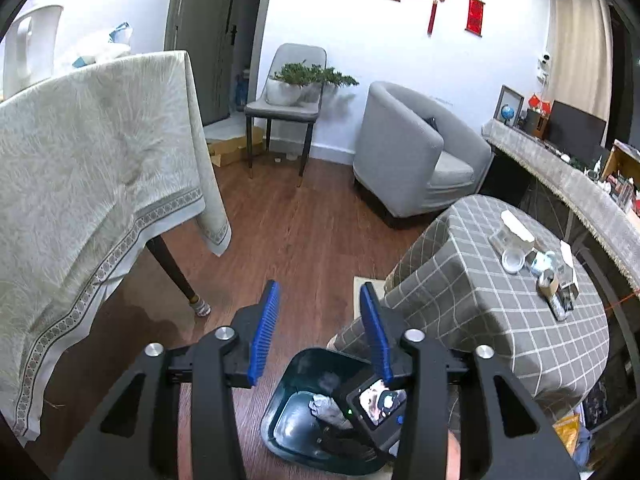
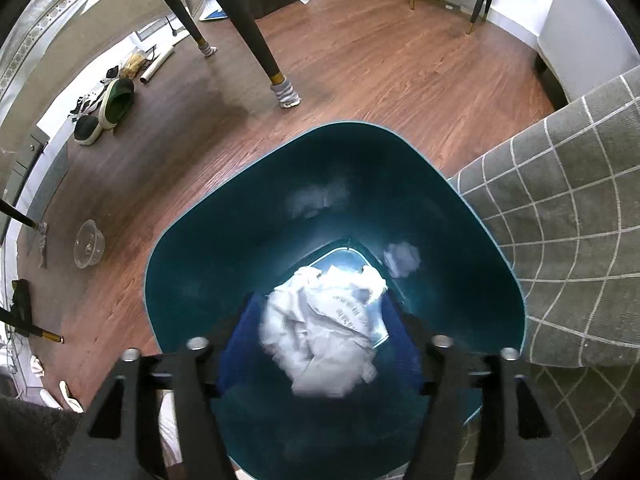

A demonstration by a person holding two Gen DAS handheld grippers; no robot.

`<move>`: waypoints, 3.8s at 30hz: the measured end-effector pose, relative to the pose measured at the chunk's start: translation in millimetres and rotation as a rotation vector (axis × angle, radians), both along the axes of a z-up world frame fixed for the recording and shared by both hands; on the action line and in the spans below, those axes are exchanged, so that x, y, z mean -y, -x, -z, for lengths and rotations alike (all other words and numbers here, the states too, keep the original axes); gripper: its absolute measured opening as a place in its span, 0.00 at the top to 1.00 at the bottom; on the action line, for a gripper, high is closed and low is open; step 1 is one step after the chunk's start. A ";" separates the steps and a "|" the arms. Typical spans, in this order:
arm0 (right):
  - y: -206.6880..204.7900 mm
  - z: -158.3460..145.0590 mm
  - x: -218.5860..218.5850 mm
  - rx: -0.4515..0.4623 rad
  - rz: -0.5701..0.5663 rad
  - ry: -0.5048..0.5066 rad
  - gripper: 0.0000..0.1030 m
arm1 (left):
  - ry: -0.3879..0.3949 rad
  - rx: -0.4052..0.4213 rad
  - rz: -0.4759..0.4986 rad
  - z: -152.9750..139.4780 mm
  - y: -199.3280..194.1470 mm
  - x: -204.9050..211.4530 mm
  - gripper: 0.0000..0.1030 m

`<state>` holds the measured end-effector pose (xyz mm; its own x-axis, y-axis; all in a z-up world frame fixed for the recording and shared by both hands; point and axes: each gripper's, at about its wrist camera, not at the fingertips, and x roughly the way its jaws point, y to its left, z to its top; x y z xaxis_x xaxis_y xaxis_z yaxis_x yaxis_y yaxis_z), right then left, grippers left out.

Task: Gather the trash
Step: 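Move both tools back to the table toward the black tissue wrapper, then grasp the black tissue wrapper with right gripper while left grasps tape roll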

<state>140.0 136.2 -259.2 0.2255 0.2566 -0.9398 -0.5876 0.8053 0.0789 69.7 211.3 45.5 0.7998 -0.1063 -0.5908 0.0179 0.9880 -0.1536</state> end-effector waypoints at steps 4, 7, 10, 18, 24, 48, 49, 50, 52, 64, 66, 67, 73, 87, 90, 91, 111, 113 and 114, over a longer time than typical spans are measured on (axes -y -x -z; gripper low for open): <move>4.2 -16.7 5.7 0.026 -0.016 -0.029 0.33 | 0.005 0.044 0.007 -9.0 -0.4 7.2 0.48; 7.5 -43.1 11.0 0.073 -0.029 -0.071 0.33 | 0.006 0.062 0.013 -13.1 -2.3 12.5 0.44; 10.3 -76.9 19.5 0.130 -0.036 -0.132 0.33 | 0.009 0.073 0.013 -17.5 -4.9 19.2 0.42; 26.5 -168.9 51.3 0.345 -0.053 -0.289 0.28 | 0.013 0.115 0.020 -32.9 -6.1 38.8 0.33; 29.2 -207.4 97.7 0.445 0.006 -0.335 0.25 | -0.018 0.152 0.068 -39.7 0.5 63.6 0.28; 16.1 -234.5 291.1 0.526 0.336 -0.228 0.12 | 0.020 0.082 0.277 4.2 -43.5 206.9 0.24; 16.1 -233.7 293.5 0.522 0.340 -0.225 0.12 | 0.025 0.079 0.278 5.9 -44.5 209.7 0.24; 15.3 -232.1 298.1 0.512 0.348 -0.228 0.12 | 0.031 0.074 0.281 7.8 -46.6 213.6 0.24; 15.5 -229.1 304.4 0.498 0.363 -0.224 0.12 | 0.034 0.066 0.282 12.1 -49.5 220.8 0.23; 14.0 -207.0 322.9 0.405 0.421 -0.171 0.12 | 0.065 0.036 0.307 25.0 -61.2 248.9 0.21; 16.0 -205.4 327.3 0.399 0.427 -0.170 0.12 | 0.064 0.031 0.319 27.5 -62.9 255.5 0.21; 16.3 -204.3 329.2 0.392 0.429 -0.171 0.14 | 0.066 0.027 0.324 29.0 -63.6 258.7 0.21; 21.3 -204.6 342.9 0.363 0.411 -0.200 0.42 | 0.048 0.005 0.361 36.7 -65.7 280.8 0.21; 38.2 -212.5 370.0 0.346 0.363 -0.205 0.50 | -0.015 -0.037 0.444 54.4 -70.4 324.8 0.22; 41.7 -213.9 377.8 0.347 0.360 -0.200 0.50 | -0.017 -0.049 0.442 57.4 -72.7 330.9 0.23; 43.5 -214.3 381.2 0.347 0.362 -0.200 0.50 | -0.024 -0.052 0.438 58.2 -73.6 333.1 0.24; 65.4 -213.1 417.3 0.345 0.325 -0.153 0.50 | 0.002 -0.178 0.467 74.3 -86.0 374.2 0.42; 65.6 -213.0 419.1 0.342 0.327 -0.158 0.50 | -0.018 -0.174 0.460 74.8 -85.5 377.2 0.44; 65.4 -212.7 419.6 0.342 0.328 -0.161 0.50 | -0.028 -0.173 0.459 74.4 -84.4 379.1 0.45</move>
<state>74.5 -283.4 -46.6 0.6065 0.2564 -0.7526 -0.3197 0.9453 0.0643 154.1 -167.8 -28.9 0.5641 -0.4071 -0.7183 0.4294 0.8877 -0.1660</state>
